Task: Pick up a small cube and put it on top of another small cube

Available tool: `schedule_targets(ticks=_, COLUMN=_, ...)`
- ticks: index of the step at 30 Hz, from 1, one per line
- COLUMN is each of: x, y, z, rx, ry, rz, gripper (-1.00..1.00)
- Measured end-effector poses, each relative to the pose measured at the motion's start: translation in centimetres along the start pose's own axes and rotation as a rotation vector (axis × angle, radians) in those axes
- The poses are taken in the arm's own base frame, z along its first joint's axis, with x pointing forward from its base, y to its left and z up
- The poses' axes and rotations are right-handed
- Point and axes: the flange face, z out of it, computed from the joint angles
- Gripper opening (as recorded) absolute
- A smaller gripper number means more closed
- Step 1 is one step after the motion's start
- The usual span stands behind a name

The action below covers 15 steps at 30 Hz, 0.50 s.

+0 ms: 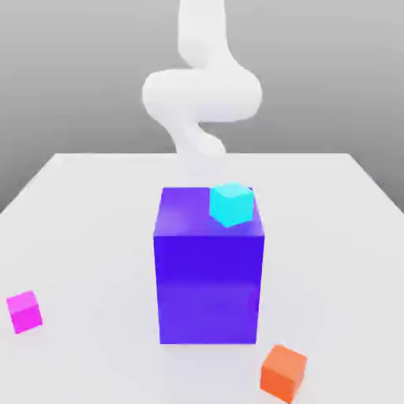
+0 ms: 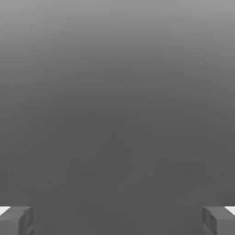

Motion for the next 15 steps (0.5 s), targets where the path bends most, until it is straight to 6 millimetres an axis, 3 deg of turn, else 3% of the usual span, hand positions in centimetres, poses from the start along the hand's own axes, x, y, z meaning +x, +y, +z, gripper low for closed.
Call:
schedule_targets(ticks=3, x=2.0, y=3.1, z=6.4, rx=-0.112, ry=-0.013, rz=0.090, gripper=0.00)
schedule_targets(ticks=7, x=4.1, y=8.7, z=13.9, rx=-0.246, ry=-0.036, rz=0.212, gripper=0.00)
schedule_targets(ticks=11, x=5.2, y=15.8, z=20.3, rx=-0.370, ry=-0.066, rz=0.342, gripper=0.00)
schedule_targets(ticks=15, x=5.1, y=23.9, z=25.6, rx=-0.482, ry=-0.103, rz=0.478, gripper=0.00)
